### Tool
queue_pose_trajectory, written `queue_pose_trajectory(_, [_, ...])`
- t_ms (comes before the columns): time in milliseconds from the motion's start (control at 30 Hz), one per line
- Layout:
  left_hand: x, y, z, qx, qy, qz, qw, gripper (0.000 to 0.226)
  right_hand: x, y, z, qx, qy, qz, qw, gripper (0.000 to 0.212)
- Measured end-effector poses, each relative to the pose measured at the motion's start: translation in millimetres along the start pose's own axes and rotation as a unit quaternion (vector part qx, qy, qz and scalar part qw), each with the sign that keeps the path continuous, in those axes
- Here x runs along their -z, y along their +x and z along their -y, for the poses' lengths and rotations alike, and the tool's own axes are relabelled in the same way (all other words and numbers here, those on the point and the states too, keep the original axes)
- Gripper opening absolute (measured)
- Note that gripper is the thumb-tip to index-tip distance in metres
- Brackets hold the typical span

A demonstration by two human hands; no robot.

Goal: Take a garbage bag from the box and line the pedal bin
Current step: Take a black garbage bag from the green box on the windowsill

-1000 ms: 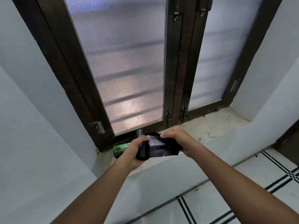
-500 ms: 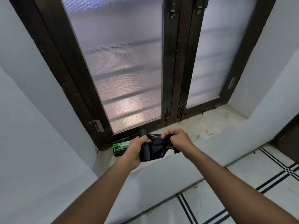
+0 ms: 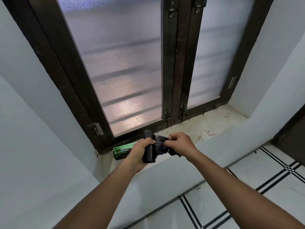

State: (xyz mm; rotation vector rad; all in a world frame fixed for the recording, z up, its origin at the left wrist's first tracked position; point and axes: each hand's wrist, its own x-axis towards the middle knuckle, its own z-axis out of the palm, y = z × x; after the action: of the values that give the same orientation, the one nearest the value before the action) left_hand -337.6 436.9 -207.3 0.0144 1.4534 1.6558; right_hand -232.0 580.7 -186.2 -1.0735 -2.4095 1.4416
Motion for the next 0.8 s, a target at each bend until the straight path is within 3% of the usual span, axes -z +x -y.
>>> queue_pose_trajectory(100, [1, 2, 2, 0.016, 0.018, -0.015, 1.000, 0.065, 2, 0, 3, -0.021, 0.024, 0.017, 0.999, 0.010])
queue_pose_trajectory(233, [-1, 4, 4, 0.039, 0.019, -0.017, 0.999, 0.064, 1, 0, 7, -0.034, 0.058, 0.041, 0.997, 0.046])
queue_pose_trajectory(300, [-1, 7, 4, 0.057, 0.011, -0.008, 0.998, 0.070, 3, -1, 7, -0.047, 0.057, 0.018, 0.997, 0.040])
queue_pose_trajectory(367, [-1, 9, 4, 0.059, 0.000, 0.002, 0.998, 0.070, 4, -2, 6, -0.051, 0.056, 0.009, 0.997, 0.018])
queue_pose_trajectory(567, [-8, 7, 3, 0.029, -0.002, 0.037, 0.999, 0.032, 9, -5, 0, -0.017, 0.050, -0.020, 0.998, 0.037])
queue_pose_trajectory(700, [-6, 6, 2, 0.027, 0.000, 0.028, 0.999, 0.049, 16, -3, -3, -0.008, 0.026, 0.009, 1.000, 0.021])
queue_pose_trajectory(800, [-9, 7, 1, 0.021, 0.004, 0.020, 1.000, 0.048, 17, -3, -4, -0.007, 0.029, 0.024, 0.999, 0.018])
